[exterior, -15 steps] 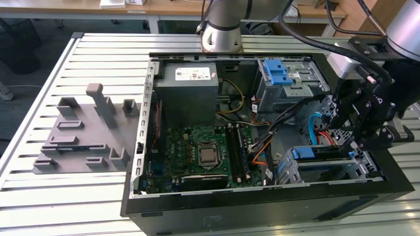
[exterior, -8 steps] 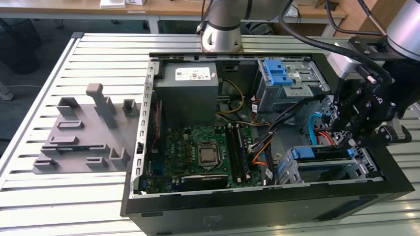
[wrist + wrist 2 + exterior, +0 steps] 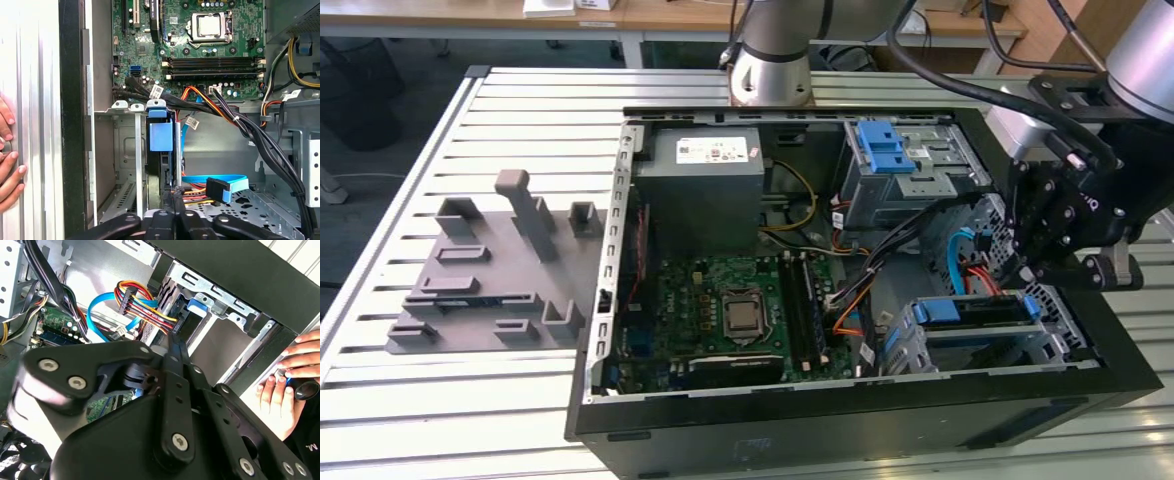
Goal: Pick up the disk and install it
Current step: 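Insert the second disk wire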
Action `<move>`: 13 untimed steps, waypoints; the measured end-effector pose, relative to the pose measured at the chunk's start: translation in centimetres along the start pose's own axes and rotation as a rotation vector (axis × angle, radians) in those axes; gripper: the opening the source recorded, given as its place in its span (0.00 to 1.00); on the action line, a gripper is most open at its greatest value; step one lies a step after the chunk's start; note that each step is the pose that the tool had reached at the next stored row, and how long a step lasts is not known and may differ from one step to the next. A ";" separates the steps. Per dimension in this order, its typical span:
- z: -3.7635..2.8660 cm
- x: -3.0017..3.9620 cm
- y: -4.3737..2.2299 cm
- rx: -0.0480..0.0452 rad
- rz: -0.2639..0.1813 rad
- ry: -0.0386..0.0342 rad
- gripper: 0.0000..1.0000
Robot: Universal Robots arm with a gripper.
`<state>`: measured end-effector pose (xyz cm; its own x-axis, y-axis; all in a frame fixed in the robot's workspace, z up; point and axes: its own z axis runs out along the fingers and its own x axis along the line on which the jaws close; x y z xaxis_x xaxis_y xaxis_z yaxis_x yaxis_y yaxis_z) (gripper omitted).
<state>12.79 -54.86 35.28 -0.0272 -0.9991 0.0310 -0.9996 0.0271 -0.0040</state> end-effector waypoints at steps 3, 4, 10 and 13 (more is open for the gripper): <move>-0.01 0.00 0.00 0.0000 0.000 0.0000 0.11; -0.01 0.00 0.00 0.0000 0.000 0.0000 0.11; -0.03 0.00 0.00 0.0000 0.000 0.0000 0.11; -0.04 0.00 0.00 0.0000 0.000 -0.0001 0.11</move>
<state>12.79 -54.86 35.32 -0.0272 -0.9992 0.0309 -0.9996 0.0271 -0.0040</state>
